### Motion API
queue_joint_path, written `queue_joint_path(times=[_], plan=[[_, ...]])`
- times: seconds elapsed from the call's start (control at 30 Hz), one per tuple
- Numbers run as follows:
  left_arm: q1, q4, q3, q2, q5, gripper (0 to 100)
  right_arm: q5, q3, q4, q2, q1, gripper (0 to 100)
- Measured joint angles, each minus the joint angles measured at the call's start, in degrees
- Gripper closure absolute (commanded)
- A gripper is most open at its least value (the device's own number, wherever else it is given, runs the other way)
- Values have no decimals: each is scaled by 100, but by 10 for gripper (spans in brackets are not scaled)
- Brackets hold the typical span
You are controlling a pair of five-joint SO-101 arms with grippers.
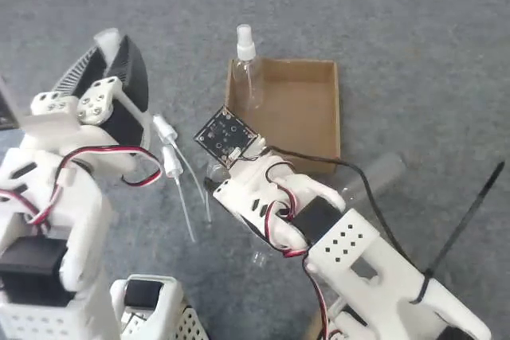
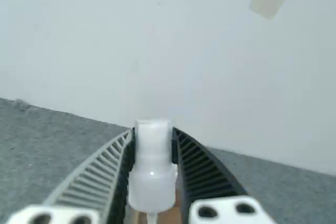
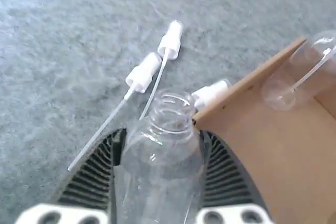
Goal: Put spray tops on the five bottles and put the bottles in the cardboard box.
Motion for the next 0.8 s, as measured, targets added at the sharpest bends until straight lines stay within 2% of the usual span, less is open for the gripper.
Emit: queue_joint_path(times=[0.17,0.43,0.57,0.8], plan=[[396,-809,721,0,105,985,-53,18,-35,0,-18,991],[404,-2066,2180,18,123,985,-70,62,-44,0,-229,991],[413,-2251,2453,18,123,985,-70,308,-229,0,-501,991],[413,-2171,2655,18,132,985,-70,466,-519,0,-519,991]])
